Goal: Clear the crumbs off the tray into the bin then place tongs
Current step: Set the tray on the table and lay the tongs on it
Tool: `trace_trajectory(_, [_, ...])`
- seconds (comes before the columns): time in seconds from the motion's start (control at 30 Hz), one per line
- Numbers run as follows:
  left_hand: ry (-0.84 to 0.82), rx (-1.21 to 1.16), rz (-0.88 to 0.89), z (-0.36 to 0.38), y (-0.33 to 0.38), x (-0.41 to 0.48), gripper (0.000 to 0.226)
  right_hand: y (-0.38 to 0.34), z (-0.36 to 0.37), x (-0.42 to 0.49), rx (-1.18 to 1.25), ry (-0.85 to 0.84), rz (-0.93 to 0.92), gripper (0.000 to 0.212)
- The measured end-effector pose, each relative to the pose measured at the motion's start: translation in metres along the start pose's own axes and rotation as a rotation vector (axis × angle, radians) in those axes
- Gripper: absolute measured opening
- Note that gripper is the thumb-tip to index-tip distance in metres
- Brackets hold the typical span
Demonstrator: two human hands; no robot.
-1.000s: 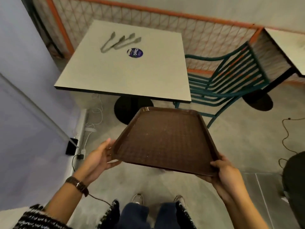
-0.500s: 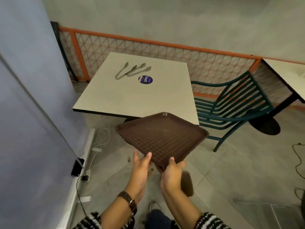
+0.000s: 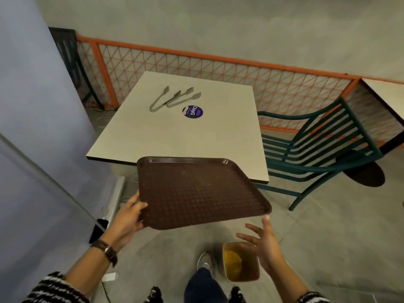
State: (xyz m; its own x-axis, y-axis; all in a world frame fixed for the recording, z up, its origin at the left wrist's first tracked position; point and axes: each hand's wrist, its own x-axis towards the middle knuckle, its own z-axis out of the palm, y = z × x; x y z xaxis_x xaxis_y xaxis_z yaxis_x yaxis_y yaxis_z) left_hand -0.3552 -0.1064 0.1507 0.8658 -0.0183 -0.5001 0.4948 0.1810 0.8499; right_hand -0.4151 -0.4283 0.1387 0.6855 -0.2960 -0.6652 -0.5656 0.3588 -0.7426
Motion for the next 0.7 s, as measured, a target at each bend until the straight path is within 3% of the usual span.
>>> trace_trajectory(0.2, [-0.006, 0.105, -0.159, -0.03, 0.021, 0.058, 0.036, -0.053, -0.021, 0.073, -0.064, -0.055, 0.107, 0.041])
trace_trajectory(0.37, [0.06, 0.148, -0.252, -0.03, 0.029, 0.107, 0.038, -0.078, -0.008, 0.131, -0.433, 0.015, 0.046, 0.031])
trace_trajectory(0.7, [0.285, 0.479, -0.163, 0.014, 0.04, 0.197, 0.046, -0.106, 0.019, 0.207, -0.672, 0.098, 0.061, 0.034])
